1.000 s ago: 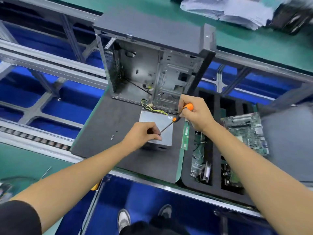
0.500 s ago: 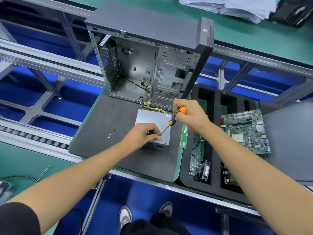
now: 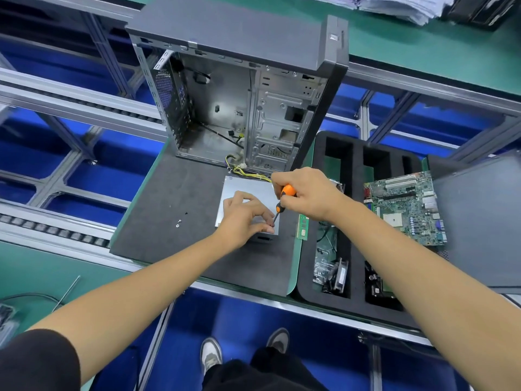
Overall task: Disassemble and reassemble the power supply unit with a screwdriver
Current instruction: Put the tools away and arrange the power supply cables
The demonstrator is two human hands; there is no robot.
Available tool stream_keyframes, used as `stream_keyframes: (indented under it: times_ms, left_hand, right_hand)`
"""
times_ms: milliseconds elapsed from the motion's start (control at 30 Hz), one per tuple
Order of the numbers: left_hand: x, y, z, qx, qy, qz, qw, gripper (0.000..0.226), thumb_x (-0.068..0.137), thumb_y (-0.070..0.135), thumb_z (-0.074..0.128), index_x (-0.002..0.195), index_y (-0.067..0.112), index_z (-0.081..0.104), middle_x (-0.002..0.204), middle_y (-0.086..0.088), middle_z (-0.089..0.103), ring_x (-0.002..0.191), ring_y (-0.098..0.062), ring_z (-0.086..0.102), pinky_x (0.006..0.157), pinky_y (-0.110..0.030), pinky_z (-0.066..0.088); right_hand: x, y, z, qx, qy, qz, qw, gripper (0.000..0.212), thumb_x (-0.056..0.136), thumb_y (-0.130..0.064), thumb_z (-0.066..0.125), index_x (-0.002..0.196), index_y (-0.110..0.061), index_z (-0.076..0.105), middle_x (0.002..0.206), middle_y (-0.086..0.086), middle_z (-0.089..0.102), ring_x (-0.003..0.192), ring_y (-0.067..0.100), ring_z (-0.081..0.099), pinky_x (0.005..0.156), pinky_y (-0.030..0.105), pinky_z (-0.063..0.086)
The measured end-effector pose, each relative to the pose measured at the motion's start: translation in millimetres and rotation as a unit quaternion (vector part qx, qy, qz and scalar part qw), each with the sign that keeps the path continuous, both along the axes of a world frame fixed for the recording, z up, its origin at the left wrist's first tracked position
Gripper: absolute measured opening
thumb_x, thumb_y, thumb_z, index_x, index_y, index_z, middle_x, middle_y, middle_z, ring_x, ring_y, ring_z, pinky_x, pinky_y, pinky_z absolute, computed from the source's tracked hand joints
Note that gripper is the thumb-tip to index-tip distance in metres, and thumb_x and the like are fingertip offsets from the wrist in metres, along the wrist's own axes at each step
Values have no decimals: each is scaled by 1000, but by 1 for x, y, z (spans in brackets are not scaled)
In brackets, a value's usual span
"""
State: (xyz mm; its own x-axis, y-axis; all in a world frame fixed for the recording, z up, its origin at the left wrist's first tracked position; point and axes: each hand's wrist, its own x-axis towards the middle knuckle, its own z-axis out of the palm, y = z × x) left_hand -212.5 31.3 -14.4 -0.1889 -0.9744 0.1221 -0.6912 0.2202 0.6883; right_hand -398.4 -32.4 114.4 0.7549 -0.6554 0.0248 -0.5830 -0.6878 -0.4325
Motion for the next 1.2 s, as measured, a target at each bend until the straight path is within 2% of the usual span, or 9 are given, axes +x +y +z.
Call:
stream_keyframes:
  times_ms: [133,233,400,600,767,933,1067,1200]
  left_hand:
    - [-10,2,-7,-19,-37,14,999,16,72,56,80,75,44,70,108,31,64,111,-8,32,84,-29,14]
    - [-14,3,-12,-16,-52,24,998,18,69,60,80,75,45,73,108,29,62,109,-10,34,84,-28,14]
    - [-15,1,-11,21,-32,32,999,16,66,57,83,72,46,73,107,26,53,107,-8,30,85,-27,16]
    - [-12,0,-11,51,-25,32,998,16,69,52,87,74,40,77,108,23,50,105,-9,30,88,-28,20]
    - [-11,2,-12,37,-16,25,999,17,69,51,87,75,38,77,104,25,49,104,-10,30,89,-29,21]
    - [-11,2,-14,27,-15,24,999,18,69,52,86,76,37,77,98,30,47,102,-9,30,88,-29,22]
    - [-10,4,-16,5,-5,20,1000,21,67,52,87,79,38,76,102,21,54,103,-12,33,84,-29,21]
    - [-13,4,-18,3,13,32,999,18,68,49,88,76,38,76,103,17,62,103,-13,36,87,-31,26]
  right_hand:
    - [-5,-2,-9,-11,21,-3,1000,14,70,-38,42,78,-29,50,64,-5,61,62,17,53,55,28,39]
    - [-7,-3,-16,-11,37,-5,999,11,71,-38,43,80,-31,47,60,-4,58,61,16,53,55,31,42]
    - [-7,0,-24,-45,55,32,997,18,77,-46,40,81,-29,43,58,-3,52,61,20,50,51,26,25]
    - [-1,-1,-20,-32,52,40,997,16,77,-46,36,79,-32,43,58,-4,51,61,19,51,52,27,25]
    - [3,-2,-14,-33,69,58,995,18,76,-46,34,76,-29,42,52,-4,42,56,18,46,52,27,20]
    - [7,-3,-13,-22,84,50,995,21,74,-45,35,75,-27,45,53,-2,46,55,14,46,52,29,23]
    - [8,-4,-13,35,78,-20,996,16,73,-43,44,81,-31,49,62,-6,64,59,13,54,53,30,38]
    - [1,-4,-9,33,113,-22,993,11,78,-40,50,82,-30,45,58,-5,60,61,16,56,55,33,39]
